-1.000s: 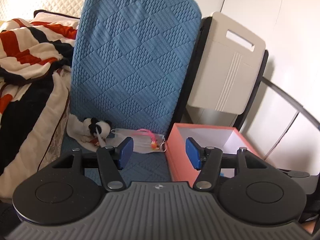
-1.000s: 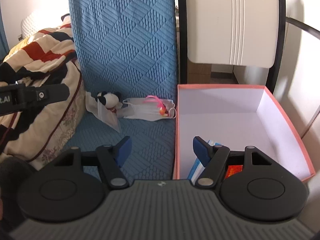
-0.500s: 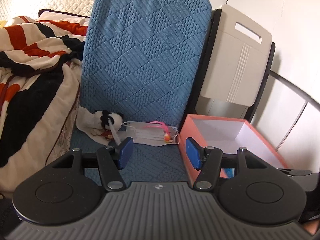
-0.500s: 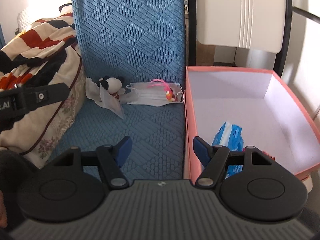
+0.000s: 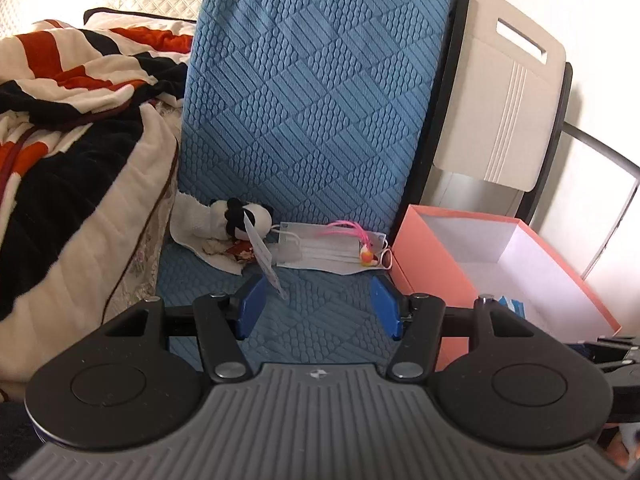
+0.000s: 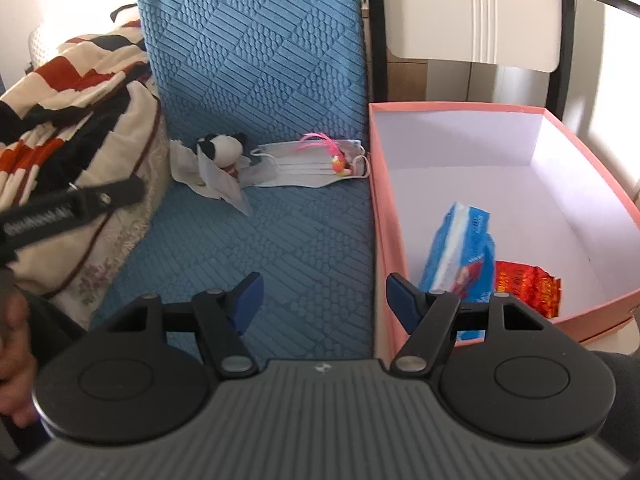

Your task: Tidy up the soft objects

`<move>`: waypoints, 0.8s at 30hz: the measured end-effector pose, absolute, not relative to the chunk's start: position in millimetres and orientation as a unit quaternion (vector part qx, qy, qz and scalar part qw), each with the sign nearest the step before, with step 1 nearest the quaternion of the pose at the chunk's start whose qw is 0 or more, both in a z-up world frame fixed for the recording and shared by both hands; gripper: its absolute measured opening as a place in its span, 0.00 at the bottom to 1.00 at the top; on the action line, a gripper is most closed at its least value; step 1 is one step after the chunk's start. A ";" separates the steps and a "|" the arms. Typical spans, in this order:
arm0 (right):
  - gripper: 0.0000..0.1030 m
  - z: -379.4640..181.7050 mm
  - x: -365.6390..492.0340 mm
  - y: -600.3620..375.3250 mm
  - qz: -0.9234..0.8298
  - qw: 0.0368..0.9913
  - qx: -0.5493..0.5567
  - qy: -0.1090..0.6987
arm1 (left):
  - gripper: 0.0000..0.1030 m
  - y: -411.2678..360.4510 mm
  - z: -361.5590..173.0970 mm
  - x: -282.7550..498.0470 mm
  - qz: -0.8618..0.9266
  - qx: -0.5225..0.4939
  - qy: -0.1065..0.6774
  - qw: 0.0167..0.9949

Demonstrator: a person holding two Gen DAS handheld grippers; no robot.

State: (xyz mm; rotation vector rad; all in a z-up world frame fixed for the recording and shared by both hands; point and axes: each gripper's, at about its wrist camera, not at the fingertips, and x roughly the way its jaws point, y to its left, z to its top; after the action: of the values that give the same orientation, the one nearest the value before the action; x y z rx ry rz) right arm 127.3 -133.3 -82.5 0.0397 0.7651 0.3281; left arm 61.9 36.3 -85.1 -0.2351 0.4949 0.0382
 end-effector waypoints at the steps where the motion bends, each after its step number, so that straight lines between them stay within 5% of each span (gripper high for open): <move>1: 0.68 -82.2 127.4 -131.1 0.160 0.915 0.016 0.369 | 0.62 36.3 -86.9 63.8 0.019 -0.114 0.246 0.962; 24: 0.68 -111.6 193.1 -89.6 0.171 0.907 -0.025 0.383 | 0.68 74.7 -123.9 137.1 0.029 -0.202 0.280 0.938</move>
State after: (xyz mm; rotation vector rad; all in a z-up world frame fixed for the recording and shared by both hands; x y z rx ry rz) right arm 193.1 -89.6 -111.6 -0.0514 0.7914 0.3538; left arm 137.1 74.7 -123.9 -0.4124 0.5722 0.0600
